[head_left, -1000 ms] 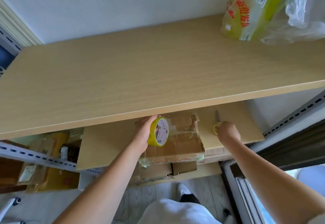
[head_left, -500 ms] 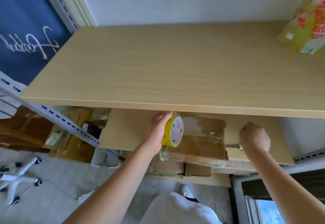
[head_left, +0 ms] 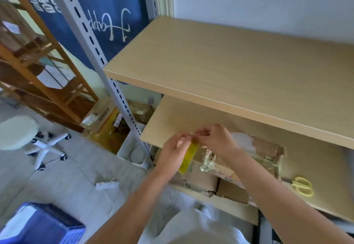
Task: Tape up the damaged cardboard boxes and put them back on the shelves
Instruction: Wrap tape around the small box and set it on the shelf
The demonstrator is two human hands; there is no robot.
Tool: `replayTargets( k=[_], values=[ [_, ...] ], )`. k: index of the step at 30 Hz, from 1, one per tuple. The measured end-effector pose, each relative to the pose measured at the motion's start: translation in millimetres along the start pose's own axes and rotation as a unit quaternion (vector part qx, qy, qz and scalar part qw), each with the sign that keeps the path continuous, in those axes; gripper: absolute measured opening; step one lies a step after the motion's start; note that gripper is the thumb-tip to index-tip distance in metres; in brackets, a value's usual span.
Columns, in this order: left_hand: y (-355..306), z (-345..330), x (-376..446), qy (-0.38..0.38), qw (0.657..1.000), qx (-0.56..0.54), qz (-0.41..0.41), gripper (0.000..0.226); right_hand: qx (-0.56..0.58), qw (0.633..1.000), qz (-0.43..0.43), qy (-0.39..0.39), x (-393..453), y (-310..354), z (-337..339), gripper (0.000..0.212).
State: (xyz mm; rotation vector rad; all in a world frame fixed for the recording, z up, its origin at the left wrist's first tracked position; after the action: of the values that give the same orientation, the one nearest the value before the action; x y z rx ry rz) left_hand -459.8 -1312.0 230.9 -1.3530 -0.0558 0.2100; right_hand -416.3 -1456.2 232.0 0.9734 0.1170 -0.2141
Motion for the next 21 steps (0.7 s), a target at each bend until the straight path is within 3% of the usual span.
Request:
replayTargets(
  k=[2,6,7,9,12,15,18,21],
  values=[
    [20,12,-2,-0.009,1.0,0.013,0.022,0.016,0.001,0.998,-0.036,0.042,2,-6,-23,0.013],
    [49,30,-7,-0.022,0.999,0.028,0.033,0.012,0.046,0.98,-0.13,0.144,-6,-16,-57,0.043],
    [54,33,-8,-0.022,0.998,0.041,0.03,0.011,0.031,0.978,-0.133,0.157,-7,-18,-62,0.042],
    [65,37,-9,-0.015,0.995,0.091,0.028,0.005,-0.02,0.983,-0.117,0.143,-3,-20,-68,0.033],
    [88,36,-9,-0.003,0.989,0.14,0.05,0.003,-0.131,0.989,-0.011,0.073,8,-11,-70,0.019],
    [120,37,-1,0.004,0.982,0.153,0.113,0.025,-0.136,0.989,0.03,0.043,21,-5,-74,0.019],
    [144,25,11,0.039,0.974,0.152,0.163,0.053,-0.199,0.975,0.075,0.066,40,3,-87,0.017],
    [165,10,27,0.031,0.969,0.145,0.2,0.077,-0.242,0.966,0.059,0.068,66,-8,-98,0.016]
  ],
)
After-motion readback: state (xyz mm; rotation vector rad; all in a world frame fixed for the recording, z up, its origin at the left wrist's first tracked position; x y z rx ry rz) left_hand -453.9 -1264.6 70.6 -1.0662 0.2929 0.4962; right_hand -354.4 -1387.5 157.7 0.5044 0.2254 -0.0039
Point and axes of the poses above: each hand's wrist, its own x-axis towards the middle knuckle, its own z-axis out of the back of the hand, y = z × x, the point moved 9 cm from there along x, towards the middle knuckle, and after that the axes turned 14 degrees about -y, right-handed, at the moved point
